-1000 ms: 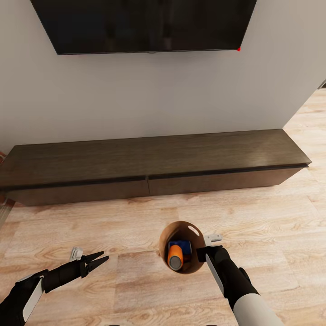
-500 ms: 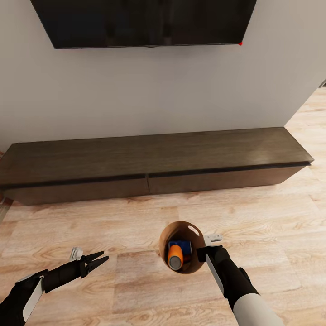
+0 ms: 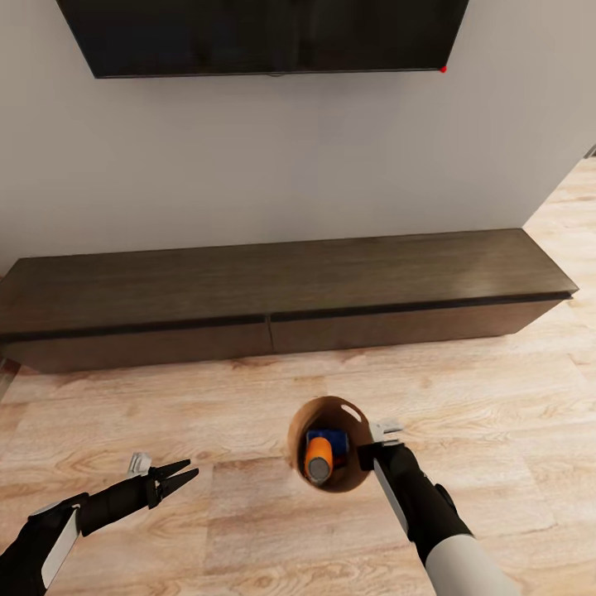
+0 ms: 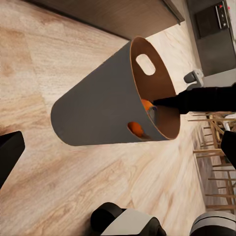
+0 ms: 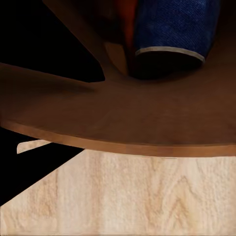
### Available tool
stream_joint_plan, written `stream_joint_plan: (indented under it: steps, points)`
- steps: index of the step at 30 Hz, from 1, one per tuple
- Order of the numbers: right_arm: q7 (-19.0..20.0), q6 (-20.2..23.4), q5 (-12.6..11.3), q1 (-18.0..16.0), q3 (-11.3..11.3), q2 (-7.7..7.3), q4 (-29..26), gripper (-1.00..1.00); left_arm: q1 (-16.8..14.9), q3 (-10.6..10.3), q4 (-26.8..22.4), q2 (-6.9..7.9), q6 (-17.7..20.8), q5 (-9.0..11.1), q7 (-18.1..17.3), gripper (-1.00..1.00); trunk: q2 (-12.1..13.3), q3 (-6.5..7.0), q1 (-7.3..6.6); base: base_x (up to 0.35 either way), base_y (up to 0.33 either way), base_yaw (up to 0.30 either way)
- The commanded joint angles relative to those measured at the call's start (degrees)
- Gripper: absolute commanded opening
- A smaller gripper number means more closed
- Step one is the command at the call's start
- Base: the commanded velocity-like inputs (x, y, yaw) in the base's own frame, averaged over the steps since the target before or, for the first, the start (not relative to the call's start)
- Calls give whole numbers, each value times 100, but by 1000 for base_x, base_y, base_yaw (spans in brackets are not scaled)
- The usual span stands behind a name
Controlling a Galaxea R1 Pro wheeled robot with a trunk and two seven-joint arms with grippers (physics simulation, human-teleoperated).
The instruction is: Put the three can of soda from the living room inside the tash can in the kitchen.
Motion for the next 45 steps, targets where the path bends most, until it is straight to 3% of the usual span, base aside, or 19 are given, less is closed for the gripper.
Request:
stream_joint_plan:
  steps: [1, 5, 10, 13, 27, 35, 45]
  points:
    - [7, -12, -86, -1, 196, 0, -39, -100, 0, -1, 1, 0, 0, 0, -1, 100, 0, 0, 0, 0, 0, 0]
    - [2, -20, -88, -2, 589, -1, -84, -100, 0, -2, 1, 0, 0, 0, -2, 100, 0, 0, 0, 0, 0, 0]
    - [-1, -35, -91, -4, 768, -2, -163, -100, 0, -2, 1, 0, 0, 0, -2, 100, -80, -36, 44, 0, 0, 0]
    - [-1, -36, -95, -4, 785, -2, -174, -100, 0, -2, 1, 0, 0, 0, -2, 100, -201, -89, 110, 0, 0, 0]
    - [-1, -104, -105, -4, 796, -2, -272, -100, -1, -1, -5, 8, -8, -15, -2, 100, -201, -89, 110, 0, 0, 0]
    - [0, -192, -117, -4, 796, -2, -339, -100, 0, 13, 93, 142, -377, -26, 6, 100, -201, -89, 110, 0, 0, 0]
    - [1, -195, -118, -4, 796, -2, -340, -100, 0, 16, 125, 149, -403, -26, 15, 100, -522, -233, 285, 0, 0, 0]
